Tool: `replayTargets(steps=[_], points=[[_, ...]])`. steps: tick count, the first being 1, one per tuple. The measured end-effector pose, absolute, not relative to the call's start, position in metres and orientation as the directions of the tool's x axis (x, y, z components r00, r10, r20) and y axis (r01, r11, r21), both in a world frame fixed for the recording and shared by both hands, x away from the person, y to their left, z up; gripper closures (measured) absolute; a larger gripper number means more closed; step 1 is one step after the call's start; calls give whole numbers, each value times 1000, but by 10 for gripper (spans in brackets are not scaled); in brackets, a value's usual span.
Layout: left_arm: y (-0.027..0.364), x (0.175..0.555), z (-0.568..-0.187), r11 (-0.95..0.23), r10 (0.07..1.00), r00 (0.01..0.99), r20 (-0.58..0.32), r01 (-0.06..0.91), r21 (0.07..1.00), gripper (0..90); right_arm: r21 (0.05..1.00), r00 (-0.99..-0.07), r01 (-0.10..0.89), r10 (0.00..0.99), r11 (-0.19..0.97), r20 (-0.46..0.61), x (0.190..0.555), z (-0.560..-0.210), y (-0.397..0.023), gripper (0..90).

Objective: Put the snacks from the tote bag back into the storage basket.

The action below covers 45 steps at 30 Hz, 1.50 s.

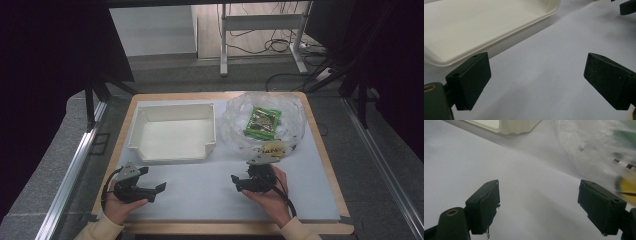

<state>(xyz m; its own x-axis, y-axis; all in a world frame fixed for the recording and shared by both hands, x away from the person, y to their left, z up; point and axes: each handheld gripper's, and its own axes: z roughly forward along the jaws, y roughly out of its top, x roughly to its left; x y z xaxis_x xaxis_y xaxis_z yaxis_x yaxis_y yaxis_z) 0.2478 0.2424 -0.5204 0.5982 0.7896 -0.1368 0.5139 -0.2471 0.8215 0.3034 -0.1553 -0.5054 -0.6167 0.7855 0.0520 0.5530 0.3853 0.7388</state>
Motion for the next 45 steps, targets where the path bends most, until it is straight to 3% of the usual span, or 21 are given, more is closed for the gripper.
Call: replayTargets(steps=[3, 8, 18, 32, 45], points=[[242, 248, -521, -254, 799, 588, -122, 515, 819, 76, 741, -606, 552, 794, 382, 42, 303, -506, -155, 239], [238, 248, -523, -287, 794, 601, -90, 502, 816, 76, 737, -599, 562, 799, 375, 50, 301, -505, -153, 238], [238, 250, -523, -298, 792, 604, -89, 509, 808, 88, 724, -593, 568, 805, 391, 31, 302, -507, -151, 275], [242, 251, -522, -278, 794, 598, -107, 514, 812, 95, 729, -608, 578, 789, 367, 85, 299, -506, -149, 295], [241, 252, -523, -300, 782, 616, -89, 498, 814, 98, 766, -623, 535, 779, 358, 71, 301, -484, -139, 326]])
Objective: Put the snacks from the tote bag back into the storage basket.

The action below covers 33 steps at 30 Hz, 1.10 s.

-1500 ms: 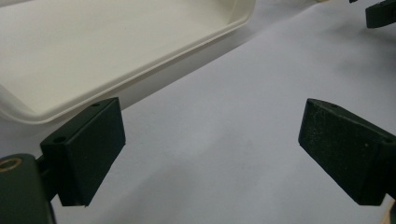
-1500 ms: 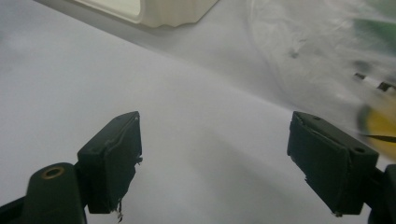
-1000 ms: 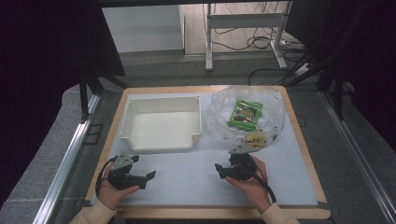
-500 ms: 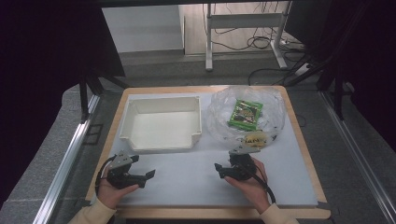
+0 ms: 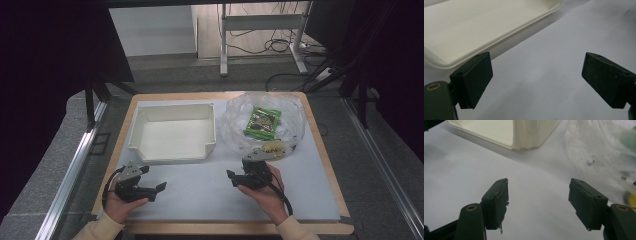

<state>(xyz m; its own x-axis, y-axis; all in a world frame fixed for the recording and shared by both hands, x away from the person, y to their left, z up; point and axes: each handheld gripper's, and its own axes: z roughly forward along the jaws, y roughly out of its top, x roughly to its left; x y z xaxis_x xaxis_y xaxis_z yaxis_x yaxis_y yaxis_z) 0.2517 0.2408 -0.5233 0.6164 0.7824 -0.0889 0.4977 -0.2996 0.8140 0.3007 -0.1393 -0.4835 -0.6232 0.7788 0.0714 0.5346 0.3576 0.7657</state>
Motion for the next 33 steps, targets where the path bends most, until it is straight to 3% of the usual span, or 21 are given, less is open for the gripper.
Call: replayTargets(steps=[19, 33], points=[[237, 251, -525, -316, 792, 607, -62, 496, 809, 97, 834, -617, 464, 784, 298, 63, 319, -430, -148, 358], [236, 251, -525, -323, 784, 618, -50, 476, 818, 98, 809, -623, 507, 775, 298, 105, 337, -417, -151, 341]])
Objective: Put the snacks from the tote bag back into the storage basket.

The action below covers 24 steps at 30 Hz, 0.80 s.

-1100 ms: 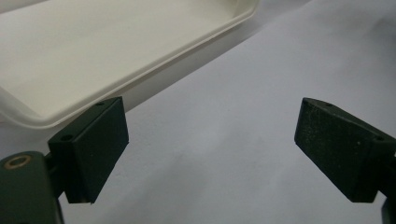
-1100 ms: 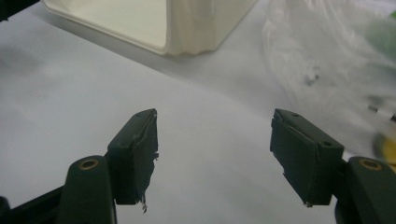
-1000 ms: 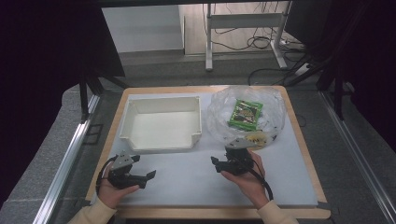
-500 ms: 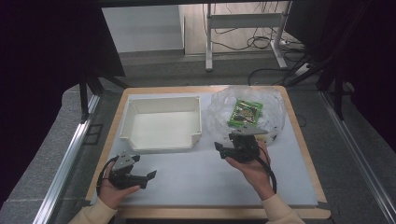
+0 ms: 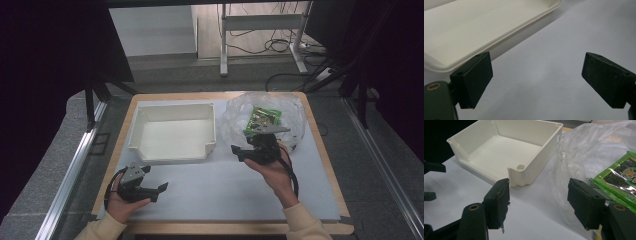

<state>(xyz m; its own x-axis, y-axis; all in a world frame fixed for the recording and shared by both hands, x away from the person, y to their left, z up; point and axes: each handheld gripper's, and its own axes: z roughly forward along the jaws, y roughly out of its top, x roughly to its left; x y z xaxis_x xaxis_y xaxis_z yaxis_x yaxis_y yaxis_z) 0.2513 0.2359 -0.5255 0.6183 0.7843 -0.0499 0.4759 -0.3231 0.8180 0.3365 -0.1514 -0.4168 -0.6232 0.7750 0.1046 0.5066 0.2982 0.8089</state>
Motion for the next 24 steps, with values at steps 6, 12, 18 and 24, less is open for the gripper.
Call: replayTargets(steps=[6, 12, 18, 24], points=[[236, 252, -526, -330, 788, 614, -41, 478, 814, 99, 808, -606, 517, 787, 282, 113, 348, -416, -156, 338], [237, 253, -526, -328, 796, 604, -41, 487, 809, 100, 806, -594, 525, 796, 272, 118, 359, -415, -159, 334], [237, 253, -526, -320, 800, 598, -44, 488, 812, 100, 800, -598, 529, 793, 285, 113, 366, -413, -161, 371], [236, 254, -527, -320, 805, 592, -38, 488, 812, 100, 797, -595, 529, 797, 289, 105, 371, -413, -166, 359]])
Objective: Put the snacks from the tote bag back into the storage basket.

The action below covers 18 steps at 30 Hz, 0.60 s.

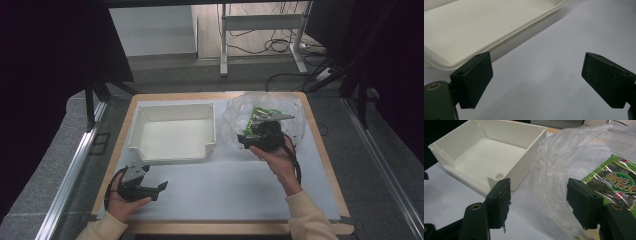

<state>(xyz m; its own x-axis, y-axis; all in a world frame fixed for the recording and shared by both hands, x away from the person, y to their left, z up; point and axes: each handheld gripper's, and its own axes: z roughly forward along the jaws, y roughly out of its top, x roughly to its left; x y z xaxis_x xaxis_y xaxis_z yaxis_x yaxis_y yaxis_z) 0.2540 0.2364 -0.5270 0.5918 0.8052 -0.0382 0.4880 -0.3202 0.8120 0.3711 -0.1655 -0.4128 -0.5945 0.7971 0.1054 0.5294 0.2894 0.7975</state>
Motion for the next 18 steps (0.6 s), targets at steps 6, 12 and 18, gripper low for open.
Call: replayTargets(steps=[6, 12, 18], points=[[236, 255, -528, -331, 809, 587, -24, 489, 807, 101, 803, -578, 531, 808, 270, 111, 378, -411, -173, 347], [237, 255, -527, -330, 804, 594, -31, 489, 807, 102, 796, -557, 547, 823, 259, 115, 387, -413, -181, 340], [239, 254, -527, -339, 792, 610, -31, 481, 808, 102, 790, -524, 564, 843, 240, 119, 396, -416, -189, 335]])
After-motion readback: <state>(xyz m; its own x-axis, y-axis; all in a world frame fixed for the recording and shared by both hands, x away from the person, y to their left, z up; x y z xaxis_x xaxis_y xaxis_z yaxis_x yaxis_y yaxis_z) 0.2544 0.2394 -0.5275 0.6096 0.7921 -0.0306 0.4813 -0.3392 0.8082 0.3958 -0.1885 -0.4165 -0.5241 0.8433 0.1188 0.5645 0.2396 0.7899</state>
